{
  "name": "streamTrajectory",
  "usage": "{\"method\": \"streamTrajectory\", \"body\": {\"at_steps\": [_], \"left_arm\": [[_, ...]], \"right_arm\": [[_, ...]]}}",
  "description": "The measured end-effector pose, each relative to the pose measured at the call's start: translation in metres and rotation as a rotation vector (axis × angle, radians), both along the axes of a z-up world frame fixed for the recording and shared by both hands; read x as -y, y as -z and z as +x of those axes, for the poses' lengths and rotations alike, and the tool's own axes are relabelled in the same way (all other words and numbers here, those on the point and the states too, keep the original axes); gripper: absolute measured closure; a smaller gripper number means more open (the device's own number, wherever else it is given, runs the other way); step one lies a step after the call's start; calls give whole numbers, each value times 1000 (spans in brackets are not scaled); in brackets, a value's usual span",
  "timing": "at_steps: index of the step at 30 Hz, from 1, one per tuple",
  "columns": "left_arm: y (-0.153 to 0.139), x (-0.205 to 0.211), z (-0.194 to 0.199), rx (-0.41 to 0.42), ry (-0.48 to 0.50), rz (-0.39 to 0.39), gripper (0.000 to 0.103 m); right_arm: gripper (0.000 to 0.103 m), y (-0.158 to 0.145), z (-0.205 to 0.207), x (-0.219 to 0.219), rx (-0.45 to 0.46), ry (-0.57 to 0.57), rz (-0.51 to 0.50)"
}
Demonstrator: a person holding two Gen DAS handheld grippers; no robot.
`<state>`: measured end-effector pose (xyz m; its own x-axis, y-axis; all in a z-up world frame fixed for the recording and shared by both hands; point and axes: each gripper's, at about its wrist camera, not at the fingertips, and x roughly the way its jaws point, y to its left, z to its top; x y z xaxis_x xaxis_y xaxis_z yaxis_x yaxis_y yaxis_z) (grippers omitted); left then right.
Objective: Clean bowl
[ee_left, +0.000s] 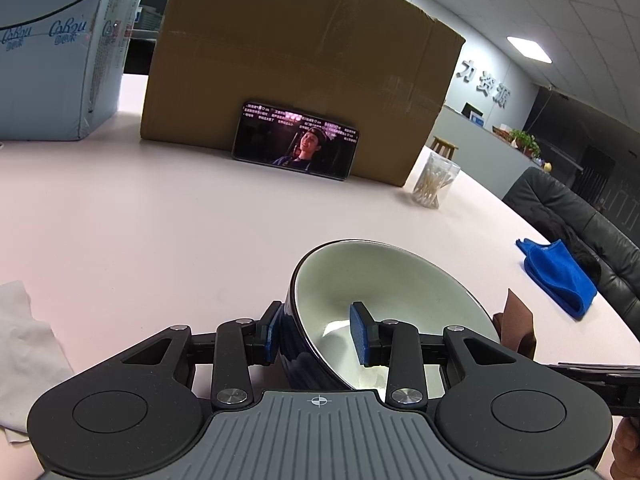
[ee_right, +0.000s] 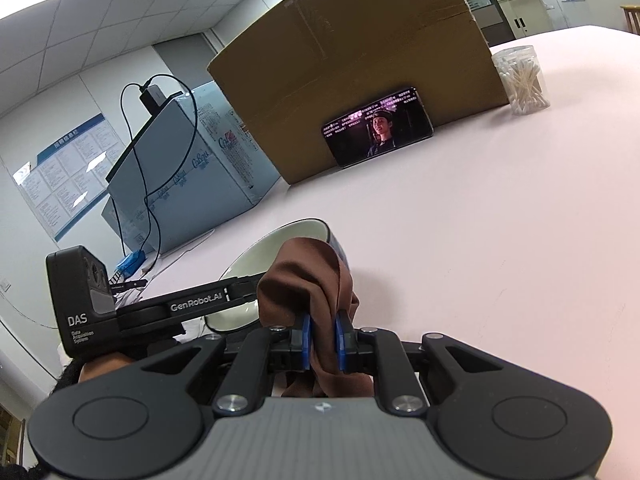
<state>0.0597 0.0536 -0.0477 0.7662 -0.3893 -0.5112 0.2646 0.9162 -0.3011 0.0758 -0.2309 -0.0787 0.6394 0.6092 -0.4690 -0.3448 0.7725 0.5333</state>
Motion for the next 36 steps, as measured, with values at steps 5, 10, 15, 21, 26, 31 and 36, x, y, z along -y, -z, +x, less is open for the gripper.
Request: {"method": "streamTrajectory", "body": {"at_steps": [5,10,15,21,26,31,36], "left_arm": [[0,0,0,0,0,2,70],[1,0,0,0,1,1,70],[-1,-4,-1,-1,6,-19,70],[-17,-24,-12,64,-34,-51,63],[-27,-47,-14,101,-134,8,54],[-26,-62,-6,86,-214,78,37],[-22,-67,-1,68,-229,81,37]], "right_arm": [[87,-1,-3,-3,5,-25,3],[87,-1,5,3,11,40,-23],[87,-1,10,2,17,63,-62],[87,-13,12,14,97,171,-193],[87,-14,30,29,113,274,-302],[86,-5,50,36,68,311,-366],[87,-10,49,25,82,107,-264]]}}
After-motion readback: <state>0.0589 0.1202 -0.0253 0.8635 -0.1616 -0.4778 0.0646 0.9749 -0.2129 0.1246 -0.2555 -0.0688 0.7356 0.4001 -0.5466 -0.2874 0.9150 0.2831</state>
